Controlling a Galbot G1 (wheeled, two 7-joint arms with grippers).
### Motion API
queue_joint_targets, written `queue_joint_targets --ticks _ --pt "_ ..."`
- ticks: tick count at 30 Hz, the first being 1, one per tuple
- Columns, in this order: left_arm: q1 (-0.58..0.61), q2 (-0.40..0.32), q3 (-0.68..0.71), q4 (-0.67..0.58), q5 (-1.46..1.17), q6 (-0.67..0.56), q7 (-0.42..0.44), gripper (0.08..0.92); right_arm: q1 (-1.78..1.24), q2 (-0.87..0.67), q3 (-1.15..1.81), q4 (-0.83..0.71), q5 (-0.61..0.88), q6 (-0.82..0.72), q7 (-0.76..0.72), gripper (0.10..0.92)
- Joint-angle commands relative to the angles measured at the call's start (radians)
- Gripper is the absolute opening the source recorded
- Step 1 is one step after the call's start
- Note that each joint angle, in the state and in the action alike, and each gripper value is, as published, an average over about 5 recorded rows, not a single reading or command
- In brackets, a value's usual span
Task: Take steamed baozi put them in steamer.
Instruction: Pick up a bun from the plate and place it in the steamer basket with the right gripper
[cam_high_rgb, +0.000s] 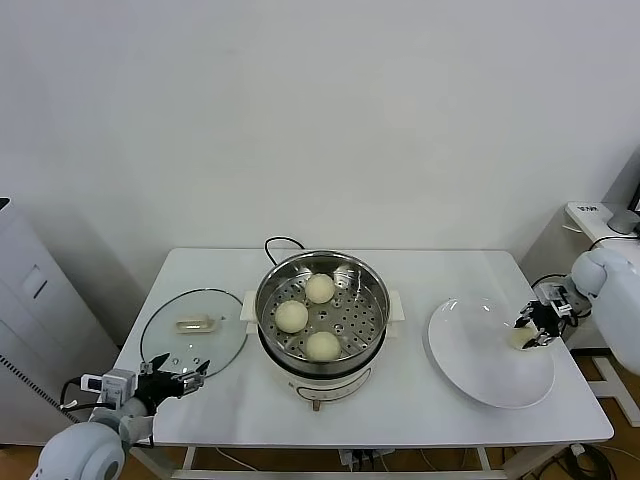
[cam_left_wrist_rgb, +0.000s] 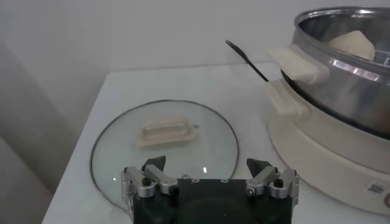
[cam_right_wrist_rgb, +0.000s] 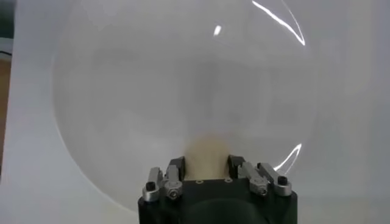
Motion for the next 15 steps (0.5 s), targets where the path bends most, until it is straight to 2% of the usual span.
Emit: queue_joint_targets --ticks 1,8,15 --pt "0.010 -0.003 -0.009 -0.003 0.001 0.001 -0.002 0.823 0.168 -0.110 -0.335 0.171 0.247 -0.095 -0.069 0.450" --pt "0.012 -0.003 -0.014 -0.005 0.003 0.003 -0.003 0.823 0.534 -0.212 -0.810 0.447 0.582 -0.313 -0.066 0.456" --pt "0.004 -0.004 -0.011 -0.005 0.007 0.008 -0.005 0.823 0.859 -0.133 -1.145 0.620 0.859 -0.475 -0.026 0.458"
